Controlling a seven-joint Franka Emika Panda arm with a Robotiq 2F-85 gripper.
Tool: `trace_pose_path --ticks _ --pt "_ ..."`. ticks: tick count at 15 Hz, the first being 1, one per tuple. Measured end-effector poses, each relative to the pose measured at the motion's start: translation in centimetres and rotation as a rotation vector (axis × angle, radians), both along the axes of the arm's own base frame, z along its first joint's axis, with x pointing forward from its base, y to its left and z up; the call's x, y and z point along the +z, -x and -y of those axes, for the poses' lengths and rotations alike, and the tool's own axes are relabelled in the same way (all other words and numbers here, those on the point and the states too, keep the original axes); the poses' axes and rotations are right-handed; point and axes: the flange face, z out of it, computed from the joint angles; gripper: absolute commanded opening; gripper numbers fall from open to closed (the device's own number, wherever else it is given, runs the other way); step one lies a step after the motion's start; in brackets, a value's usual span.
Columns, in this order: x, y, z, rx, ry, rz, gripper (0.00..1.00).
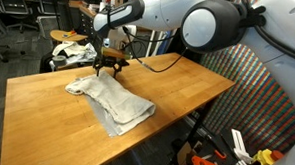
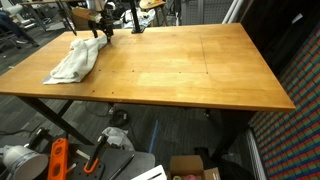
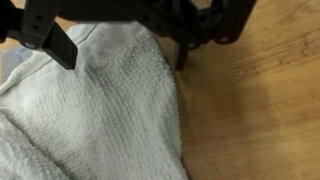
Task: Fold the cloth
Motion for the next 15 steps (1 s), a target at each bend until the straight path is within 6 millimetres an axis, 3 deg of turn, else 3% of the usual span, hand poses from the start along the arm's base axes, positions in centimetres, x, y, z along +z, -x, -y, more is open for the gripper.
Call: trace_pose_path --ticks 8,15 --pt "-0.2 -1.4 3.6 -0.069 0.015 0.103 1.0" --pt "-0.1 -1.6 4.6 -0.088 0.015 0.113 1.0"
